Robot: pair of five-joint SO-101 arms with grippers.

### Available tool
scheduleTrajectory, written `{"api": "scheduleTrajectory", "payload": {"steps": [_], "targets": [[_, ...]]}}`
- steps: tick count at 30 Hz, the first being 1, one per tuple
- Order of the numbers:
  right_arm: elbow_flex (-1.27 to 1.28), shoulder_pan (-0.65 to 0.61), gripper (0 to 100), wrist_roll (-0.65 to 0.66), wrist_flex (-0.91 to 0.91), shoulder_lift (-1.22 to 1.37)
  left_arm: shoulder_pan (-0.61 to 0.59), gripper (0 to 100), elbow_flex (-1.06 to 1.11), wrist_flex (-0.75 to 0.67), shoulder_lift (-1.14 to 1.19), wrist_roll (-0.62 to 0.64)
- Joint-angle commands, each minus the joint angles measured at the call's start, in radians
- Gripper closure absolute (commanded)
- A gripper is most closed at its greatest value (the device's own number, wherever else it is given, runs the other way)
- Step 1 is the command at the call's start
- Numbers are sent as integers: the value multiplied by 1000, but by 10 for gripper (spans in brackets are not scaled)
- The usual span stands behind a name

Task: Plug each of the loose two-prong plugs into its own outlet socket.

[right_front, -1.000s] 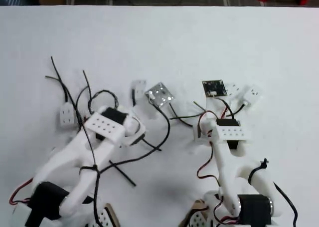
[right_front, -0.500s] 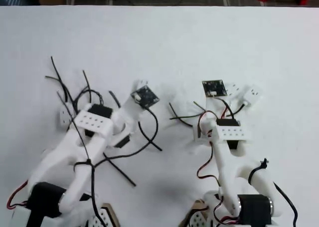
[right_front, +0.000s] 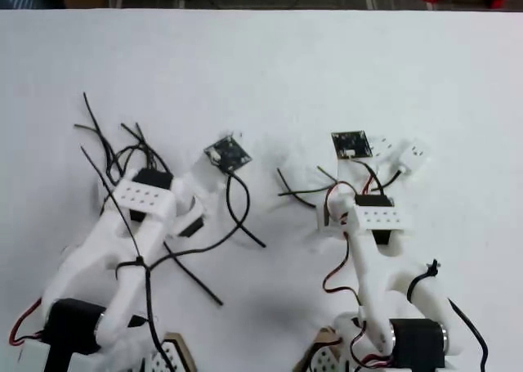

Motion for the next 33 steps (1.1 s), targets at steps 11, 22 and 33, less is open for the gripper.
{"api": "scheduleTrajectory", "payload": {"steps": [11, 22, 33], "targets": [[-5, -2, 644, -2, -13, -33, -151, 755, -104, -114, -13, 316], [-5, -4, 644, -2, -13, -33, -173, 752, -104, -120, -5, 640], [-5, -4, 644, -2, -13, -33, -88, 751, -69, -120, -4, 961]]}}
